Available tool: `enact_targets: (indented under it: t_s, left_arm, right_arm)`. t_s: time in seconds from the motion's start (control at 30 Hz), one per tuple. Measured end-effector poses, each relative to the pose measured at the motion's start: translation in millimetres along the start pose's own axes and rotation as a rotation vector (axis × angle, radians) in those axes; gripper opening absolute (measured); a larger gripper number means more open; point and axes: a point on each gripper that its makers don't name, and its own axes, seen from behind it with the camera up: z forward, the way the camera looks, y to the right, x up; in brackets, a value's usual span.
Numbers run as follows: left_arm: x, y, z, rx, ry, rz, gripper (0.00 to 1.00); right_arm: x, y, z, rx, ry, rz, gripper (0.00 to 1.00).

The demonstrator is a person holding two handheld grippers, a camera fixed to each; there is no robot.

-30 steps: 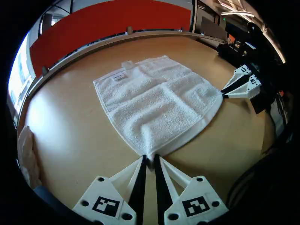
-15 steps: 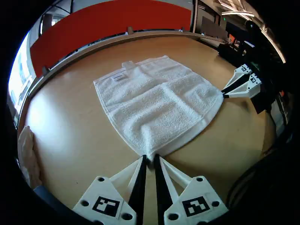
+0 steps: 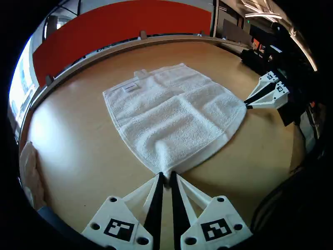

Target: Fold towel

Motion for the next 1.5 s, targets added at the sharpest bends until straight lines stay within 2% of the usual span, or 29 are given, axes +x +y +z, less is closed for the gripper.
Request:
enact_targets:
  t_s: [0.27,0.6,1.0,1.5]
  left_arm:
    - [1.5,-0.6,-1.7,0.001,0.003,-0.006,0.12]
    - [15.9,-1.7,-16.7,0.008,0.024,-0.024,0.12]
    - [35.0,3.9,-47.1,0.014,0.030,-0.045,0.12]
    - [55.2,18.6,-87.7,-0.012,0.025,-0.091,0.12]
  right_arm:
    - [3.2,-1.9,-3.9,0.002,0.001,-0.031,0.06]
    - [16.9,-2.6,-19.3,-0.005,0.034,-0.015,0.05]
    - [46.7,-6.6,-51.7,-0.010,0.094,-0.014,0.05]
    - [74.0,-7.4,-93.3,-0.011,0.147,-0.012,0.05]
